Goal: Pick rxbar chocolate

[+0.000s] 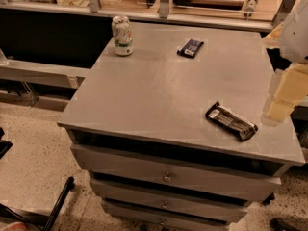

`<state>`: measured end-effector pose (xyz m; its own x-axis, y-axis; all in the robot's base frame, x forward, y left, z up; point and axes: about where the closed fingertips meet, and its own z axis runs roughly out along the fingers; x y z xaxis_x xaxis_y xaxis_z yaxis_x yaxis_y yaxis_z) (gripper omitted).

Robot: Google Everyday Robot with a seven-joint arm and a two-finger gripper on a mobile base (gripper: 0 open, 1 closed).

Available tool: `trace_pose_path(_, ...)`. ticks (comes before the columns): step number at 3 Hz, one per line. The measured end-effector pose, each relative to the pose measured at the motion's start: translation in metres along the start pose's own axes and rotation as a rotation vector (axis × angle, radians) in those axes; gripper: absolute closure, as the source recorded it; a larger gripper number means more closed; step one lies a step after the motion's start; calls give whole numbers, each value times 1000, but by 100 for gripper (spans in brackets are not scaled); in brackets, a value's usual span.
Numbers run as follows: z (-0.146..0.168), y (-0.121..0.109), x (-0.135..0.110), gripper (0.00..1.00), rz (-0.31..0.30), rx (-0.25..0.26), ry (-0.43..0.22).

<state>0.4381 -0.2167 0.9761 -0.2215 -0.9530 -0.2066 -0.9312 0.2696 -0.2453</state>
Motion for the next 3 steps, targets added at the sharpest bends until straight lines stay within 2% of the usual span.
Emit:
trace_pose_path(1, 0, 0, 0, 0, 0, 0, 0)
trace_pose_path(2, 23, -1, -1, 0, 42, -24, -10)
trace_pose_path(3, 59, -2, 0, 0, 103, -41, 4)
